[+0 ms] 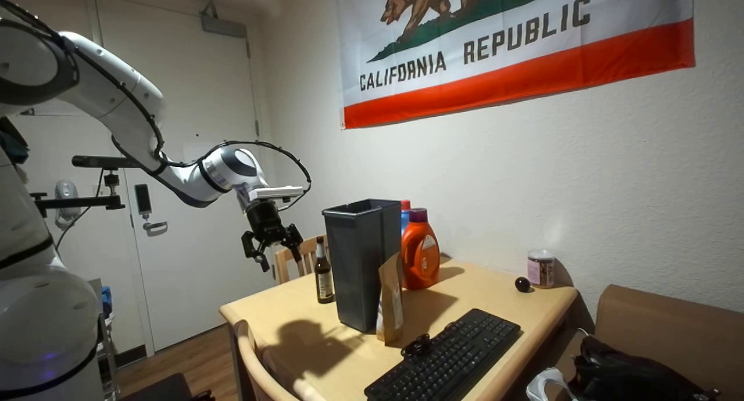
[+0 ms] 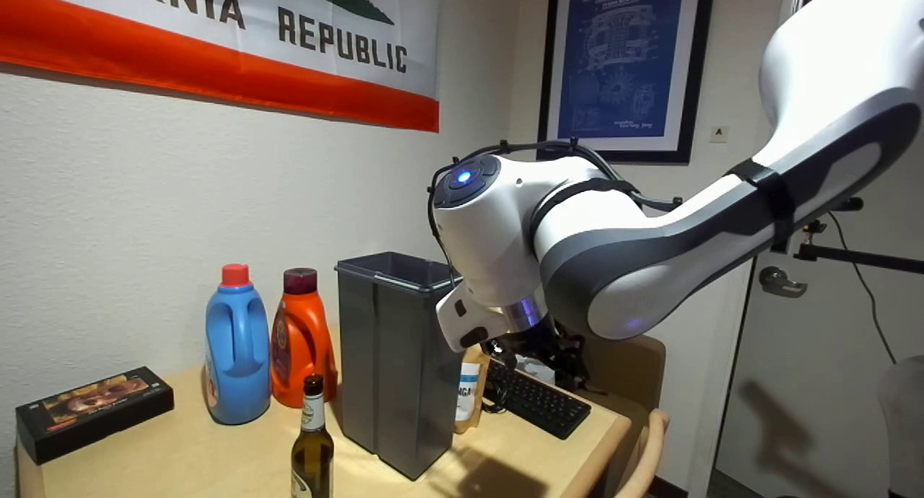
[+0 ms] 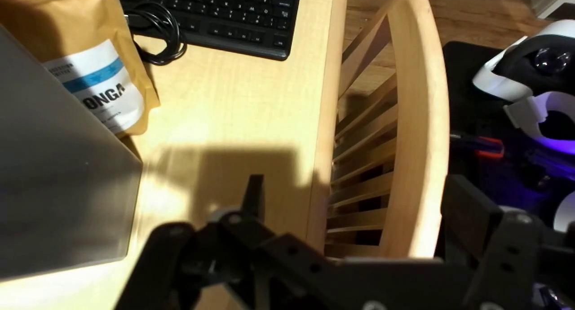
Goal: Pick the glass bottle on the table and put it in the bin
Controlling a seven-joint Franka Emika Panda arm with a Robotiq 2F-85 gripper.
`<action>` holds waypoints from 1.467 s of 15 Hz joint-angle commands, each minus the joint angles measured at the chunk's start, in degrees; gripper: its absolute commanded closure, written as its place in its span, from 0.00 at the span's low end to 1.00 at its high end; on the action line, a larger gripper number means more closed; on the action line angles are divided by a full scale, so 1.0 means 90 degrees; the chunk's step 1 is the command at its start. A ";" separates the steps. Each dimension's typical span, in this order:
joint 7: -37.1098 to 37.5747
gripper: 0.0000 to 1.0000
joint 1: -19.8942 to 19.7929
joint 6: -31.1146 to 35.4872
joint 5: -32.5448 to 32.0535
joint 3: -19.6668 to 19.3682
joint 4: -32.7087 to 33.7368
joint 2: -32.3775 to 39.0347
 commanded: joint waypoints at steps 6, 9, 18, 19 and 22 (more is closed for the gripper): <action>-0.0472 0.00 0.0148 -0.0245 -0.0805 0.0296 0.0233 0.0240; -0.0728 0.00 0.0218 -0.0176 -0.1299 0.0430 0.0351 0.0457; -0.1300 0.00 0.0341 0.0388 -0.2006 0.0583 0.1029 0.1253; -0.1361 0.00 0.0369 0.0387 -0.2018 0.0643 0.1147 0.1387; -0.1497 0.00 0.0517 0.0275 -0.2108 0.0876 0.1512 0.1858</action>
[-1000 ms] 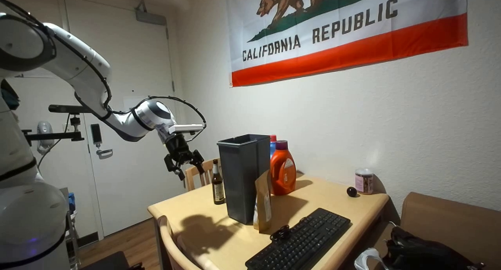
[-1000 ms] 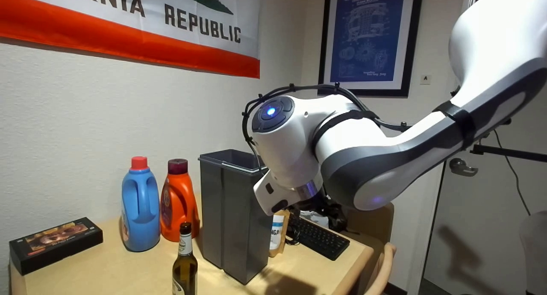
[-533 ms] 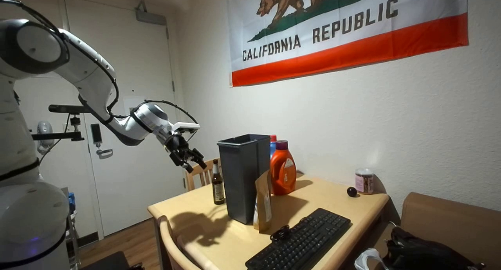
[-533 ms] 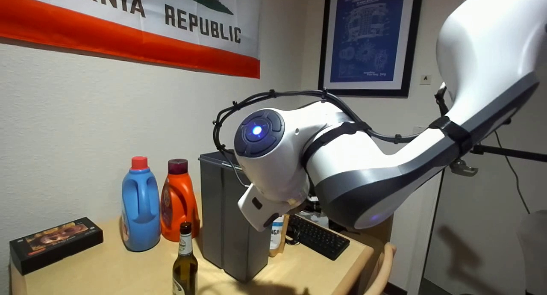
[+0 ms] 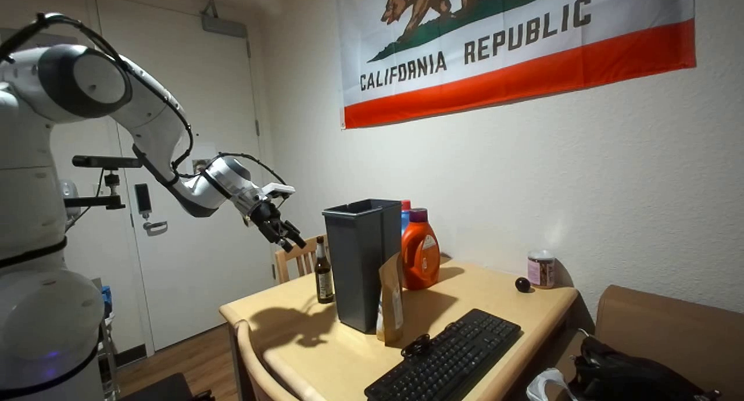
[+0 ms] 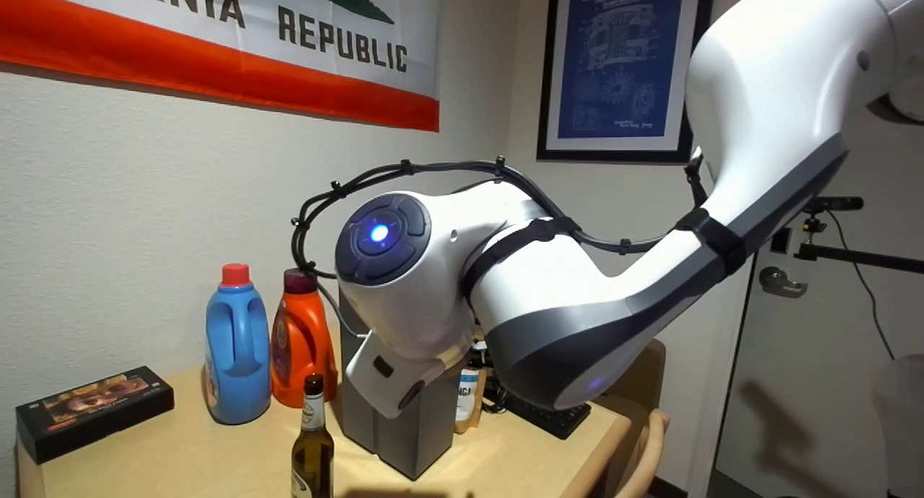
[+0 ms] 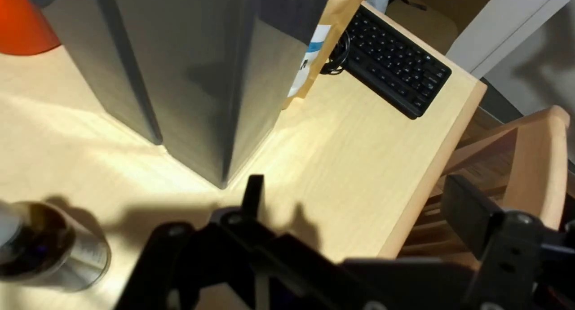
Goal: Pick the glass bottle on the table and put it in the bin
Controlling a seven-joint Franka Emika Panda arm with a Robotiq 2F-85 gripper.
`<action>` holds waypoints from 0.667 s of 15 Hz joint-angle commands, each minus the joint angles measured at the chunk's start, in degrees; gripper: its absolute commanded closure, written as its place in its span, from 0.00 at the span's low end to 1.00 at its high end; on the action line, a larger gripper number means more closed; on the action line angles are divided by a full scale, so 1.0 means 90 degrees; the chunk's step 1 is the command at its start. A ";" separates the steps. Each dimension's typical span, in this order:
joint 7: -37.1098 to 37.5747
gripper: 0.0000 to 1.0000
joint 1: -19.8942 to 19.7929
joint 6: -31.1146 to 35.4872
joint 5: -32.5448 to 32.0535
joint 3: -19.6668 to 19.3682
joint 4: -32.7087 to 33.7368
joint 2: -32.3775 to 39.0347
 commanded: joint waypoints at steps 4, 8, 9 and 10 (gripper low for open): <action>-0.0317 0.00 0.0259 -0.0191 -0.0485 0.0361 0.0871 0.1029; -0.0575 0.00 0.0332 -0.0314 -0.0837 0.0386 0.1355 0.1460; -0.0651 0.00 0.0346 -0.0349 -0.0929 0.0385 0.1487 0.1553; -0.0733 0.00 0.0374 -0.0436 -0.1021 0.0387 0.1665 0.1675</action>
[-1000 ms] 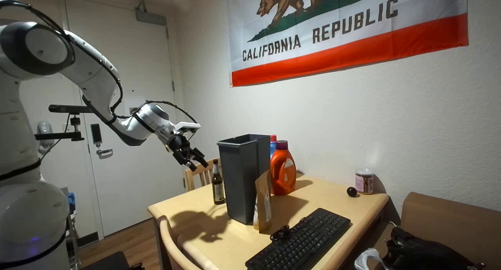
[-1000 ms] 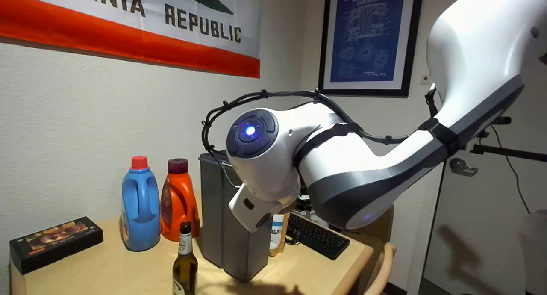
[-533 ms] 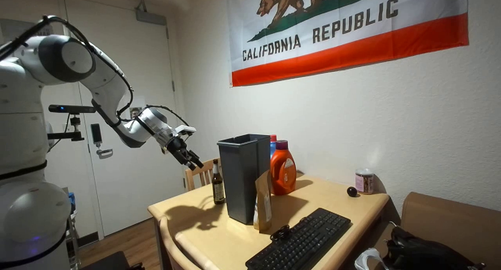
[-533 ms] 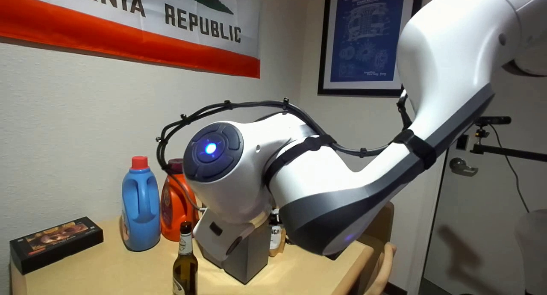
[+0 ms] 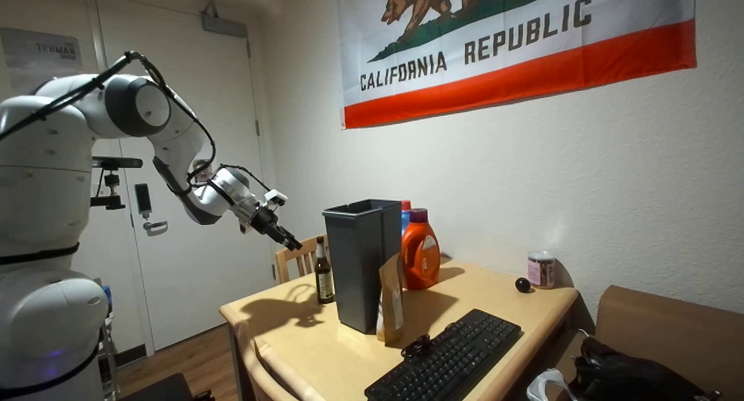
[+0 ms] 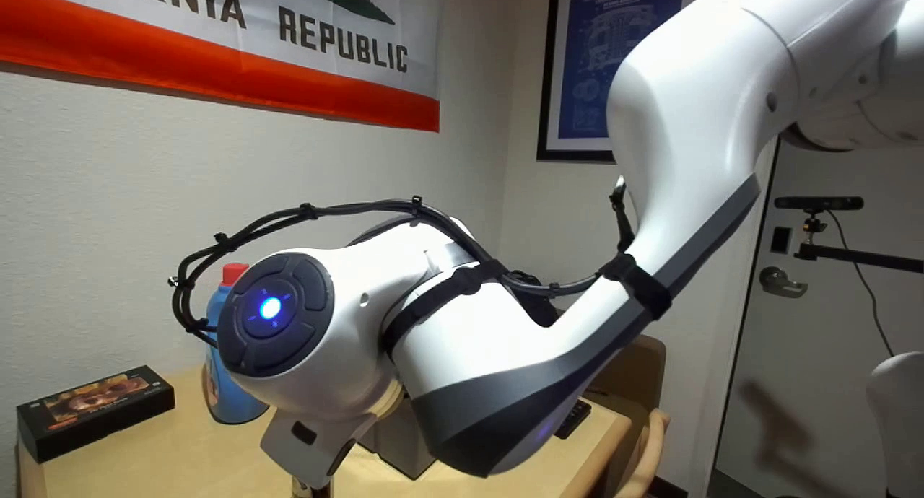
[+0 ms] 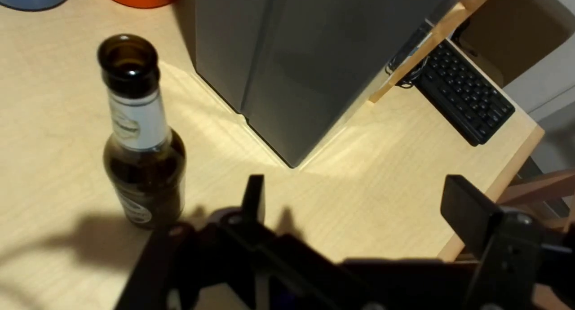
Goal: Pick the glass bottle on the table and put it in the bin
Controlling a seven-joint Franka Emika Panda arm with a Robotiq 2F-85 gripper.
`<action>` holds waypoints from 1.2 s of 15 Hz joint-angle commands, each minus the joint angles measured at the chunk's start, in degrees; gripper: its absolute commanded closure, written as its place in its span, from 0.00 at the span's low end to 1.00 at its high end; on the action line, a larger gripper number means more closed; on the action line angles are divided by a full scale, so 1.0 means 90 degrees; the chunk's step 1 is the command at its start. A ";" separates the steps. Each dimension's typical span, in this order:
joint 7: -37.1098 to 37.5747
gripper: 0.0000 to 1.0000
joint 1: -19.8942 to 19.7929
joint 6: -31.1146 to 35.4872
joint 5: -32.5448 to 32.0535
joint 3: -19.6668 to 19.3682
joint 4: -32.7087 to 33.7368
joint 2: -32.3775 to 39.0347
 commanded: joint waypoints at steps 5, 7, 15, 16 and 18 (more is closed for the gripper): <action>-0.0787 0.00 0.0257 -0.0729 -0.0602 0.0054 0.1331 0.0939; -0.0931 0.00 0.0351 -0.0848 -0.0712 0.0043 0.1602 0.1205; -0.1225 0.00 0.0448 -0.0877 -0.1128 -0.0079 0.2413 0.1949; -0.1126 0.00 0.0479 -0.0974 -0.1157 -0.0110 0.2470 0.1981; -0.1056 0.00 0.0404 -0.0767 -0.1061 -0.0070 0.2262 0.1894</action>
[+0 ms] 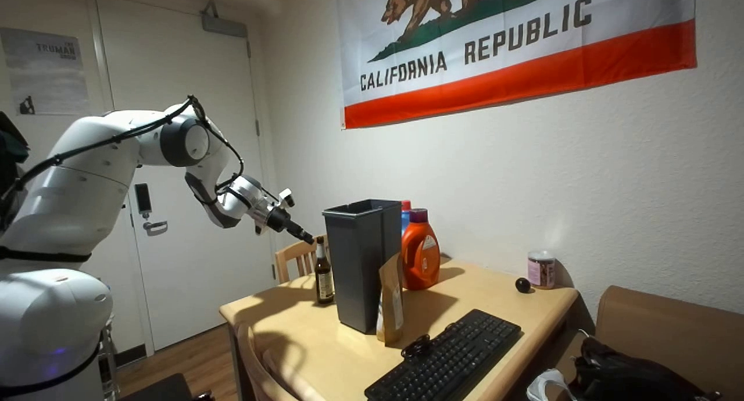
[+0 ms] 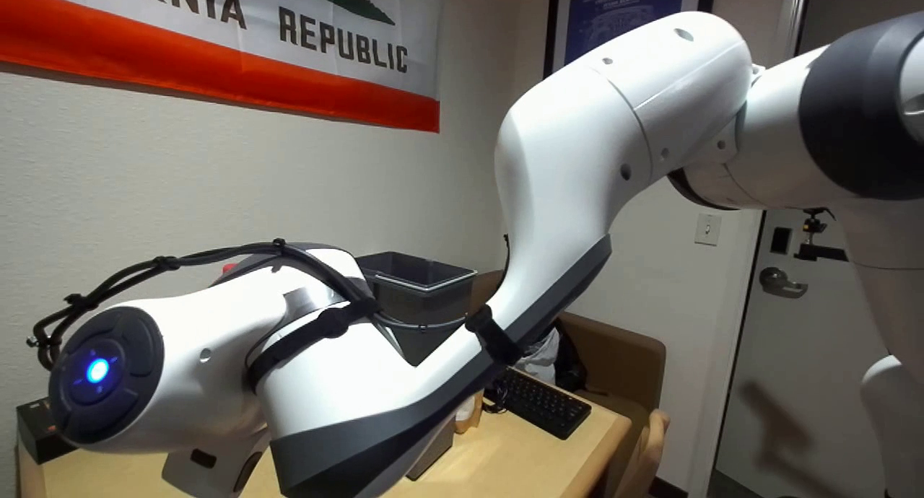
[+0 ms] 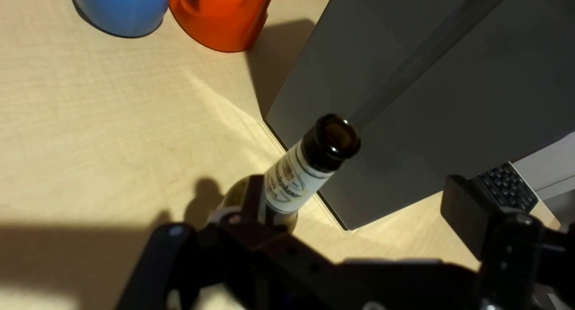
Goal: Pick the glass bottle on the table and put it in the bin
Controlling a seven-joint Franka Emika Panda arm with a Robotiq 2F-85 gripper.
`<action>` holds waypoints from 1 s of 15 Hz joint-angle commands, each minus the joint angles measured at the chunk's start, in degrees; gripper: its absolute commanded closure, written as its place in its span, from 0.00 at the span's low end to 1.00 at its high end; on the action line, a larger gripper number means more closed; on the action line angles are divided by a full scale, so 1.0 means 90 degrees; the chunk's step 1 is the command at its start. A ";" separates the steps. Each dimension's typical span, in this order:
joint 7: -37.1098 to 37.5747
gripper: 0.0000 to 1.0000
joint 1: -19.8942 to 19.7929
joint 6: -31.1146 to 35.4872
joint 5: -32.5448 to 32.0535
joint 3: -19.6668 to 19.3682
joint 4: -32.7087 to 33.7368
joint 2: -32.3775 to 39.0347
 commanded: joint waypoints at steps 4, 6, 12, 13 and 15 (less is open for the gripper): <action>0.0102 0.00 -0.0033 -0.0064 0.0074 -0.0042 -0.0075 -0.0001; 0.0167 0.00 -0.0059 0.0038 0.0034 -0.0058 -0.0111 0.0070; 0.0651 0.00 -0.0093 0.0485 -0.0174 -0.0071 -0.0266 0.0179; 0.0767 0.00 -0.0097 0.0579 -0.0228 -0.0082 -0.0287 0.0178; 0.1004 0.00 -0.0126 0.0791 -0.0365 -0.0106 -0.0325 0.0163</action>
